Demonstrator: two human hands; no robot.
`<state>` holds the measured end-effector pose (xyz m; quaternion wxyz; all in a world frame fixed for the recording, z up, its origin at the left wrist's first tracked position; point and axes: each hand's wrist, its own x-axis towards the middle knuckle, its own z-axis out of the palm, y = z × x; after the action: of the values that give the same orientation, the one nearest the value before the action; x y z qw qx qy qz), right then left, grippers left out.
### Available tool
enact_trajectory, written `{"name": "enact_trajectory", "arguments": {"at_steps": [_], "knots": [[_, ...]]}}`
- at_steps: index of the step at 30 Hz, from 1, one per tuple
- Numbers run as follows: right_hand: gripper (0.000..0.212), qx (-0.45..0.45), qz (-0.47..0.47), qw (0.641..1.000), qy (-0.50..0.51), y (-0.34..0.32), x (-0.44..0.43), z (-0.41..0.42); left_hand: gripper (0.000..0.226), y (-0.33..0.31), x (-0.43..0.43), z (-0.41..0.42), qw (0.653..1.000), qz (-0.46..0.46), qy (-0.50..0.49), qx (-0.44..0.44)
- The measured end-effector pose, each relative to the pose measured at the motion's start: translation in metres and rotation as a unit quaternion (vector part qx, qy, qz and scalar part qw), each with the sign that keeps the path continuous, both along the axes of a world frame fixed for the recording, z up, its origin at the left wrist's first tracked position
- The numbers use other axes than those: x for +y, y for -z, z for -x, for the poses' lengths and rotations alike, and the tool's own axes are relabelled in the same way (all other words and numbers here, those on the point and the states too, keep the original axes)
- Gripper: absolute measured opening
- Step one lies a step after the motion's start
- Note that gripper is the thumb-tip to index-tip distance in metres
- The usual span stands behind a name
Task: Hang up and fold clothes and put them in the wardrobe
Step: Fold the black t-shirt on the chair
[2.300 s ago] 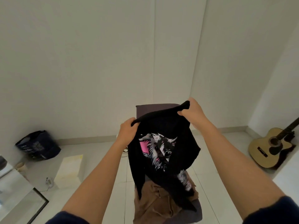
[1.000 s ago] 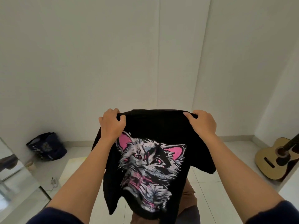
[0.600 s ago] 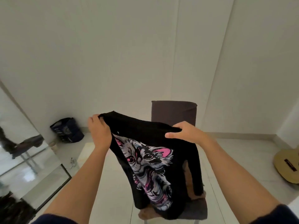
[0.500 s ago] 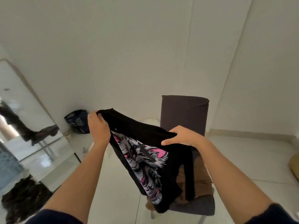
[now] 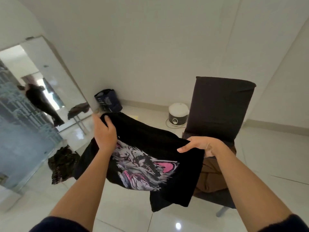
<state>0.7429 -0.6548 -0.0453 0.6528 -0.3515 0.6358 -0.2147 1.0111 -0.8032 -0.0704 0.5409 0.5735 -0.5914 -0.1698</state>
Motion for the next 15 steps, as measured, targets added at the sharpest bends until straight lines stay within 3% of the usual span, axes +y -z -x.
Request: {"name": "enact_trajectory", "arguments": {"at_steps": [2,5,9,12,15], "knots": [[0.022,0.049,-0.001,0.998,0.037,0.014,0.011,0.021,0.017,0.019,0.002,0.017,0.998,-0.019,0.029,-0.050],[0.033,0.203,0.024,0.970,0.133,0.043,0.029,0.062,0.026,0.044,0.006,0.047,0.978,-0.060,0.109,-0.166],[0.023,0.406,0.061,0.874,0.261,0.075,0.060,0.102,0.047,0.080,0.016,0.098,0.904,-0.076,0.231,-0.353],[0.009,0.484,0.079,0.808,0.327,0.094,0.081,0.115,0.031,0.103,0.021,0.133,0.870,-0.078,0.283,-0.396],[0.021,0.537,0.056,0.759,0.364,0.110,0.104,0.123,0.016,0.116,0.020,0.161,0.859,-0.095,0.303,-0.401]]}}
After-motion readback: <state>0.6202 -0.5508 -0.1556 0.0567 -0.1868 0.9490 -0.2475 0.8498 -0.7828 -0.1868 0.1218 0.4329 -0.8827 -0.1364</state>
